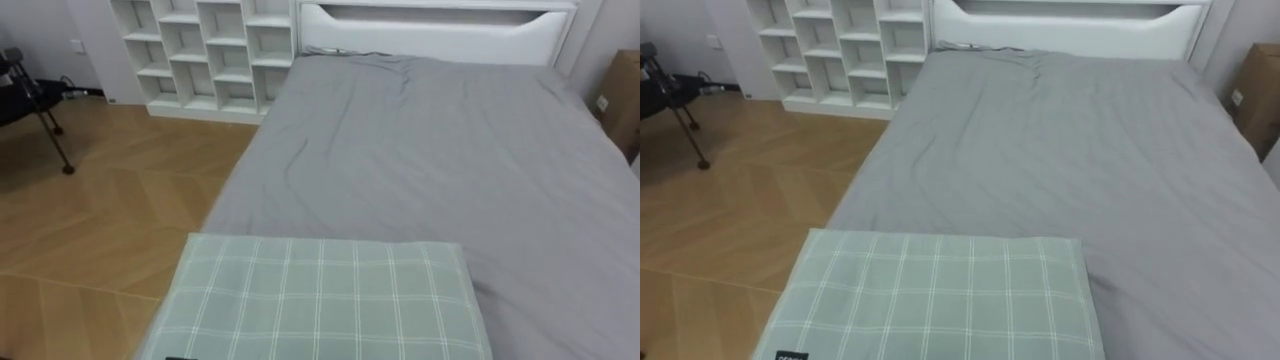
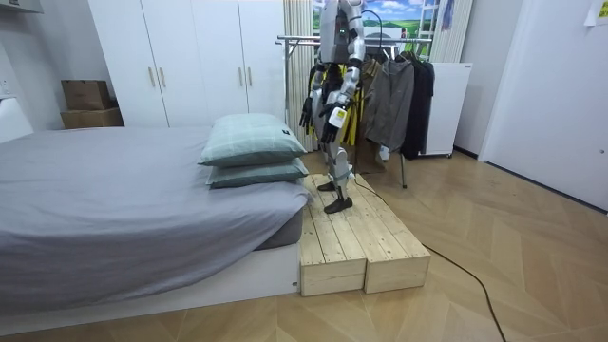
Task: Hang clothes
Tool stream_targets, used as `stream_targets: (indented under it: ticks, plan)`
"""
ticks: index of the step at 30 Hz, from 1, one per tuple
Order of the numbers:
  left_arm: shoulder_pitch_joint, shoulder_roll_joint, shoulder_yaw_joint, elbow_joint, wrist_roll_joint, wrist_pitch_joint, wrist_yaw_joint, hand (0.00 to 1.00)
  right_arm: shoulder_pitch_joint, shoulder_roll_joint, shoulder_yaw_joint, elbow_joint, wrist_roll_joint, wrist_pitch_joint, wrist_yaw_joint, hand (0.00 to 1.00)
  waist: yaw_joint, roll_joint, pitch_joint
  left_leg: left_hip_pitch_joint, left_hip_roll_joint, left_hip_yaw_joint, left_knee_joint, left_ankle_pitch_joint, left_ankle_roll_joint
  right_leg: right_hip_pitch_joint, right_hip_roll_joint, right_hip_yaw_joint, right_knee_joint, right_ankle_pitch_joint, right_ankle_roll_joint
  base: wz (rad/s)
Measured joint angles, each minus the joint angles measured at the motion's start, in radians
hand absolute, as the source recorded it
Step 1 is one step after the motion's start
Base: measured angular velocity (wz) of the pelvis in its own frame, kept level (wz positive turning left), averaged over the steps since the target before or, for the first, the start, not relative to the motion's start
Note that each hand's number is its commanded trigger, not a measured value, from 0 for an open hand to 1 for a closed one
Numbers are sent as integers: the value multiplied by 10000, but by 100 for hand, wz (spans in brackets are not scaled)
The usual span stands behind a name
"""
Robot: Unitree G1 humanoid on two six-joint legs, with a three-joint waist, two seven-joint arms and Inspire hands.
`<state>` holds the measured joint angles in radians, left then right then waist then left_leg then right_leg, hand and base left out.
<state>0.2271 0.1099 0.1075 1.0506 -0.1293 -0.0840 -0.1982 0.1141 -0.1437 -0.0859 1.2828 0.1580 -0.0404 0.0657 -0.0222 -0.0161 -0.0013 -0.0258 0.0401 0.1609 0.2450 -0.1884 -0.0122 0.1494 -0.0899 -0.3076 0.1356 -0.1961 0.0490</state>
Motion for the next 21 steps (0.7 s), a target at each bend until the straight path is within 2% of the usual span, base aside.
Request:
stream_targets:
  ticks: [7, 13, 21]
  plan:
    - [-41, -31, 115, 27, 15, 135, 1, 0, 23, 6, -91, 13, -76, 12, 11, 0, -7, -29, -14, 38, -4, 3, 59, 3, 0, 64, -3, 64, -42, -35, -10, 0]
    - [-101, -30, 134, 25, 8, 392, 0, 0, 18, 7, -166, 6, -71, 206, -6, 0, -12, -36, -19, 61, -4, 1, 77, 8, -7, 74, 1, 57, -41, -51, -5, 0]
    - [-227, -12, 173, 109, 2, 715, 0, 0, 5, 5, -171, -23, -77, 444, -108, 0, -16, 14, 17, 124, -4, 1, -69, 8, -11, 94, 6, 59, -14, -52, -3, 0]
